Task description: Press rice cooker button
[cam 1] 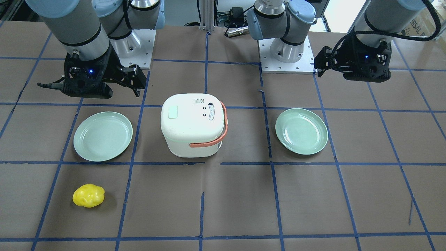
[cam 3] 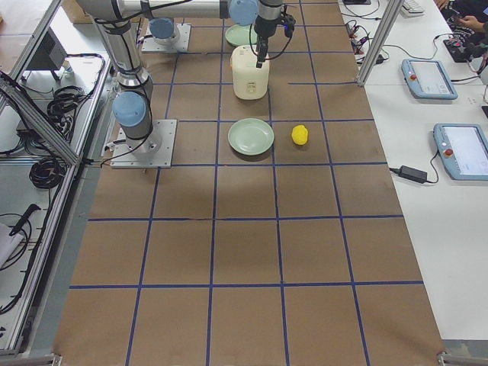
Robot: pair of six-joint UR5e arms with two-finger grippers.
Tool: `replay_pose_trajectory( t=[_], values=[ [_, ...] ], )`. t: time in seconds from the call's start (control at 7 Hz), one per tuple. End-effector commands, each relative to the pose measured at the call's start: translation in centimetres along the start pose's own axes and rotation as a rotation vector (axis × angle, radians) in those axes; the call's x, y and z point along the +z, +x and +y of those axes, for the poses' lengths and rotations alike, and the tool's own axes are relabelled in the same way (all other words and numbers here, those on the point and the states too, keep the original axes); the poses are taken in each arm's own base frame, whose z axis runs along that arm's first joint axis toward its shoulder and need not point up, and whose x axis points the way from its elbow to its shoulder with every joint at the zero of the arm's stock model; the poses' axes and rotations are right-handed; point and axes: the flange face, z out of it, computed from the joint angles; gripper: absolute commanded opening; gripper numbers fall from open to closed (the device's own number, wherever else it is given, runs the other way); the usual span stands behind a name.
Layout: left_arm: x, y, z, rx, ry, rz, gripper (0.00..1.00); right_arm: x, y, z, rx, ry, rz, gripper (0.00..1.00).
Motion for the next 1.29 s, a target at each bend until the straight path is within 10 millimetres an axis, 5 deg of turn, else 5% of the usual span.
replay_pose_trajectory(
  t=[0.0, 0.14, 0.29, 0.43, 0.71, 1.14],
  values=[
    [0.0, 0.0, 0.0, 0.000, 0.000, 0.000, 1.00, -0.5, -4.6, 2.0, 0.023, 0.029, -0.029, 1.00],
    [0.0, 0.0, 0.0, 0.000, 0.000, 0.000, 1.00, -0.2, -6.9, 2.2, 0.018, 0.086, -0.042, 1.00],
    [0.0, 0.0, 0.0, 0.000, 0.000, 0.000, 1.00, 1.5, -8.2, 2.7, 0.032, 0.072, -0.038, 0.81],
    [0.0, 0.0, 0.0, 0.000, 0.000, 0.000, 1.00, 3.6, -8.7, 2.0, 0.028, 0.061, -0.048, 0.43],
    [0.0, 0.0, 0.0, 0.000, 0.000, 0.000, 1.00, 6.8, -9.9, 0.7, 0.021, -0.003, -0.117, 0.10],
    [0.0, 0.0, 0.0, 0.000, 0.000, 0.000, 1.00, 8.0, -9.9, 0.2, 0.015, -0.005, -0.108, 0.09]
  ],
)
